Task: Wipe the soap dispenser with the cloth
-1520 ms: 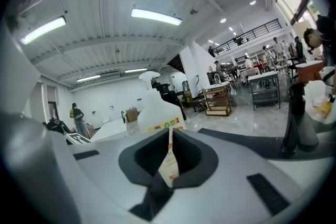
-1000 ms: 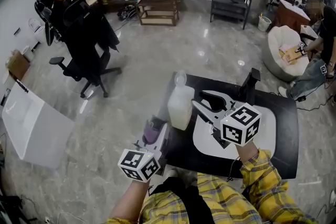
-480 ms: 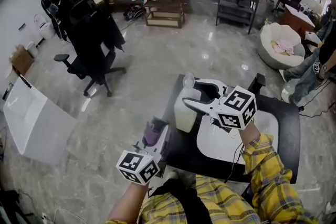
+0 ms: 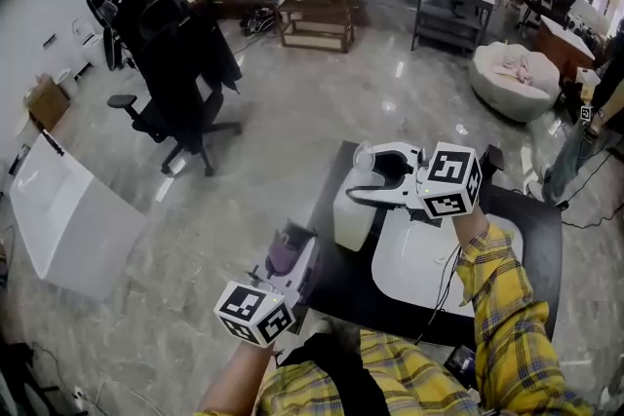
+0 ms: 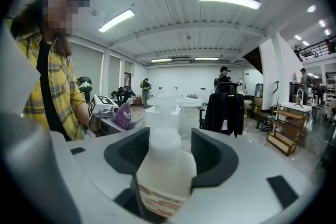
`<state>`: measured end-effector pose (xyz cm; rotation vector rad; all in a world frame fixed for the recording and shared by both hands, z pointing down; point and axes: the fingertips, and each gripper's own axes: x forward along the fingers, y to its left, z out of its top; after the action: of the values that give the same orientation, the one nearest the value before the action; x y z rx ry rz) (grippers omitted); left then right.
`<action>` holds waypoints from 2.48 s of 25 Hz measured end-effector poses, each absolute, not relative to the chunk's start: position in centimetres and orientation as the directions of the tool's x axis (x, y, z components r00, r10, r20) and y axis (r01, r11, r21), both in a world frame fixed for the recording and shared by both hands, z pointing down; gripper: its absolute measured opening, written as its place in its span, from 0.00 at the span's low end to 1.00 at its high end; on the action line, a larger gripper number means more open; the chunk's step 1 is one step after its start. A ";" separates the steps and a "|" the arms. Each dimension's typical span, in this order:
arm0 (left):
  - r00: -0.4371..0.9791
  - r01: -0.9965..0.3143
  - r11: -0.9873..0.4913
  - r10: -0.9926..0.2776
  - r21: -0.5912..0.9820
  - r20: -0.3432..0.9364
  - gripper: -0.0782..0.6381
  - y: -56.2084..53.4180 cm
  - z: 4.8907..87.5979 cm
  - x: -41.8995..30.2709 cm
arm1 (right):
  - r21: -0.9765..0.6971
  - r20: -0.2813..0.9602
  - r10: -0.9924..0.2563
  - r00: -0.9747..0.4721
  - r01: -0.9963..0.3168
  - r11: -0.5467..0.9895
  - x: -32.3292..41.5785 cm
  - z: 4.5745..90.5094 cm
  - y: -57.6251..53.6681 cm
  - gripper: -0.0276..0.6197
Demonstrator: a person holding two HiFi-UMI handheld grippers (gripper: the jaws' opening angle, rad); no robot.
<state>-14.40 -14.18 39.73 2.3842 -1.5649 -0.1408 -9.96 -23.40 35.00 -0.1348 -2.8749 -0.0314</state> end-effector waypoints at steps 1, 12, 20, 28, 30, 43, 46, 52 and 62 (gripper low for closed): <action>0.407 -0.883 -0.370 -0.910 0.289 0.076 0.19 -14.3 39.8 -14.5 | 0.016 0.275 0.106 -0.956 0.114 0.993 -10.1 35.1 -23.3 0.40; 0.408 -0.883 -0.368 -0.909 0.292 0.087 0.19 -15.3 40.1 -14.0 | 0.046 0.305 0.180 -0.935 0.203 0.978 -10.5 35.2 -22.5 0.31; 0.409 -0.880 -0.370 -0.909 0.296 0.080 0.19 -16.3 40.0 -13.5 | 0.056 0.300 0.001 -0.954 0.018 0.998 -10.7 35.2 -23.4 0.31; 0.402 -0.884 -0.367 -0.913 0.289 0.067 0.19 -16.4 39.7 -13.3 | 0.047 0.303 -0.230 -0.925 -0.227 0.973 -10.8 35.3 -24.3 0.31; 0.396 -0.886 -0.363 -0.916 0.289 0.065 0.19 -16.3 39.6 -13.4 | 0.045 0.307 -0.293 -0.906 -0.294 0.955 -10.8 35.3 -24.5 0.31; 0.373 -0.893 -0.345 -0.927 0.290 0.045 0.19 -15.7 39.0 -13.9 | 0.041 0.315 -0.589 -0.744 -0.609 0.792 -11.4 35.1 -25.3 0.31; 0.371 -0.893 -0.343 -0.928 0.290 0.044 0.19 -15.6 39.0 -13.9 | 0.032 0.319 -0.619 -0.718 -0.645 0.764 -11.4 35.2 -25.4 0.31; 0.362 -0.895 -0.335 -0.931 0.295 0.042 0.19 -16.1 38.9 -14.5 | 0.031 0.323 -0.690 -0.648 -0.721 0.692 -11.7 35.2 -25.8 0.31; 0.391 -0.900 -0.376 -0.920 0.219 0.030 0.19 -17.0 37.0 -14.2 | -0.080 0.319 -0.567 -0.760 -0.618 0.782 -11.1 35.2 -24.6 0.39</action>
<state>-14.20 -17.00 37.04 2.4469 -1.6245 -0.1425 -11.06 -24.60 35.18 0.9165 -2.6973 0.2607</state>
